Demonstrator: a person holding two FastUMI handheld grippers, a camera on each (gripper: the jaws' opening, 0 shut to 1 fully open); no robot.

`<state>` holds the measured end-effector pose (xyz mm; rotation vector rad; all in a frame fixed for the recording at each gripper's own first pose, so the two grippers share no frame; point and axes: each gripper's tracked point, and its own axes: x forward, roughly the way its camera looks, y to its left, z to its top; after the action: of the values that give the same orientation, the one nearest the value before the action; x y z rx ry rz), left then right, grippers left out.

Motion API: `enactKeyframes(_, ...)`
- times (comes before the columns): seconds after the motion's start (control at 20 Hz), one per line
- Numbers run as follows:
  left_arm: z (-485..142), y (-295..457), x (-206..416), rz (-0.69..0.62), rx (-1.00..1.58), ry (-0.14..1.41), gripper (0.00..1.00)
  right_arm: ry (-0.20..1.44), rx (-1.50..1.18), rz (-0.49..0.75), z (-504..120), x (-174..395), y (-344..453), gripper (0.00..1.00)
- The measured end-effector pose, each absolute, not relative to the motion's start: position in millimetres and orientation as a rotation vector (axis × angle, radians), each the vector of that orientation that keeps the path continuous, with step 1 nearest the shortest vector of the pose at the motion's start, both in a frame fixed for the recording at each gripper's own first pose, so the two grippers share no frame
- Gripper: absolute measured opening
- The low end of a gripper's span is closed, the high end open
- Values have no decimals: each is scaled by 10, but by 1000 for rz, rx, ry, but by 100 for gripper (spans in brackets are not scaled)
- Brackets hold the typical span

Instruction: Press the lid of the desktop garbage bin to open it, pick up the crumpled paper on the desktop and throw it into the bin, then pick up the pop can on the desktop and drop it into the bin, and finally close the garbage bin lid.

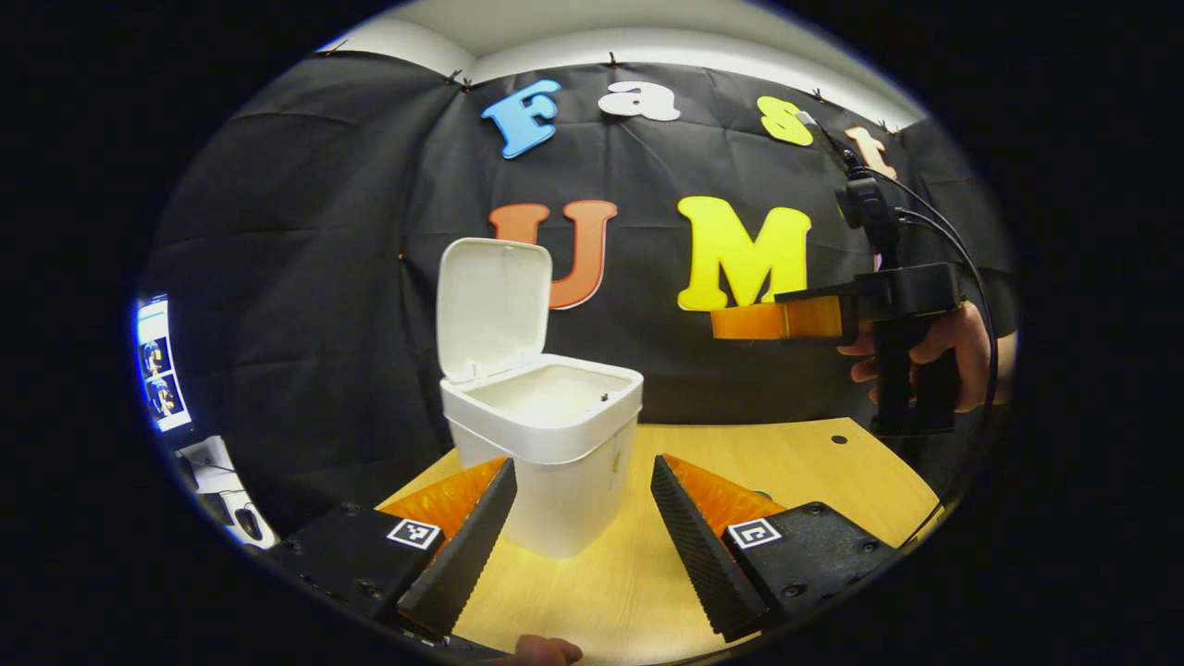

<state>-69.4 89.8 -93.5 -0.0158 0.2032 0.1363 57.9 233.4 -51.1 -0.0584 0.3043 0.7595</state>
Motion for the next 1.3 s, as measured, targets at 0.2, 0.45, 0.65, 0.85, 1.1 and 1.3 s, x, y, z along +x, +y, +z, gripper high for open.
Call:
enactKeyframes(0.2,-1330,431,-454,5,33,240,97,340,-75,608,-794,437,1512,93)
enactKeyframes(0.45,-1711,-117,-277,-118,86,252,96,352,-125,428,-1010,242,549,93)
enactKeyframes(0.65,-2116,-439,-185,-155,34,319,97,425,-100,331,-1191,126,8,93)
enactKeyframes(0.85,-2501,-617,-49,-152,24,361,97,479,-104,289,-1365,-13,-350,93)
enactKeyframes(1.1,-2846,-738,164,-142,33,385,97,518,-156,262,-1480,-121,-754,92)
enactKeyframes(1.3,-3083,-852,272,-153,49,406,97,559,-152,257,-1633,-148,-895,93)
